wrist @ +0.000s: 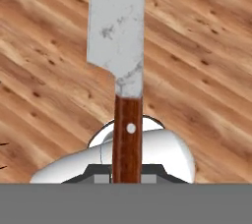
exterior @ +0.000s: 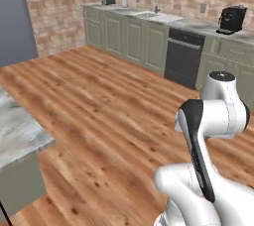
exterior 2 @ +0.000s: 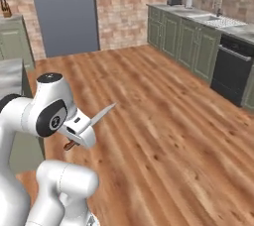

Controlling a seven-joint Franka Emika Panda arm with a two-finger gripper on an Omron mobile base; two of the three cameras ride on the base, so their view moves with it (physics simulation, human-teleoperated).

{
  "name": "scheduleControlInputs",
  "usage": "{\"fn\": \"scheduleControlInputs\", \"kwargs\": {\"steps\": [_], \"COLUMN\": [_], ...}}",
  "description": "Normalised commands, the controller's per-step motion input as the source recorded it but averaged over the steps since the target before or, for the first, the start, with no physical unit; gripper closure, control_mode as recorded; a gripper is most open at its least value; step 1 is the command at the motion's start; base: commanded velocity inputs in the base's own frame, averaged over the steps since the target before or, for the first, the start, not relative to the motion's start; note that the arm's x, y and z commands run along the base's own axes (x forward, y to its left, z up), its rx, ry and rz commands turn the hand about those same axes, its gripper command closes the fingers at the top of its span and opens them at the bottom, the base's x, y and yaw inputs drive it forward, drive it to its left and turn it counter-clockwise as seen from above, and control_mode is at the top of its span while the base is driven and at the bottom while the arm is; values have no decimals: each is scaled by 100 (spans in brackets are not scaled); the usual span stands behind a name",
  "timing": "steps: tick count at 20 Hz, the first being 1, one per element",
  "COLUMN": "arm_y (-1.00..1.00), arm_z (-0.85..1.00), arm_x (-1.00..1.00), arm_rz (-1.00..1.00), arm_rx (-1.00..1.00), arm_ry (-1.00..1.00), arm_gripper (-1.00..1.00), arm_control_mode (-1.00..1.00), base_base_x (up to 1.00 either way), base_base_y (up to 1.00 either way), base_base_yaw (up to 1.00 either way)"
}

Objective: Pick up the metallic utensils from the counter and place them in the open drawer. Make sure not to pick up any wooden utensils.

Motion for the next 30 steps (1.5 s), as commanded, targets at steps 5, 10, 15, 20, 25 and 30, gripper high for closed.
{"fn": "scheduleControlInputs", "kwargs": {"steps": [5, 10, 15, 20, 25, 30], "arm_y": [0, 0, 0, 0, 0, 0], "arm_z": [0, 0, 0, 0, 0, 0], "arm_x": [0, 0, 0, 0, 0, 0], "arm_rz": [0, 0, 0, 0, 0, 0], "arm_rx": [0, 0, 0, 0, 0, 0], "arm_ry": [0, 0, 0, 0, 0, 0], "arm_gripper": [100, 100, 100, 100, 100, 100], "arm_control_mode": [100, 100, 100, 100, 100, 100], "base_base_x": [100, 100, 100, 100, 100, 100], "base_base_y": [-80, -87, -58, -46, -49, -44], "base_base_yaw": [37, 39, 44, 42, 40, 42]}}
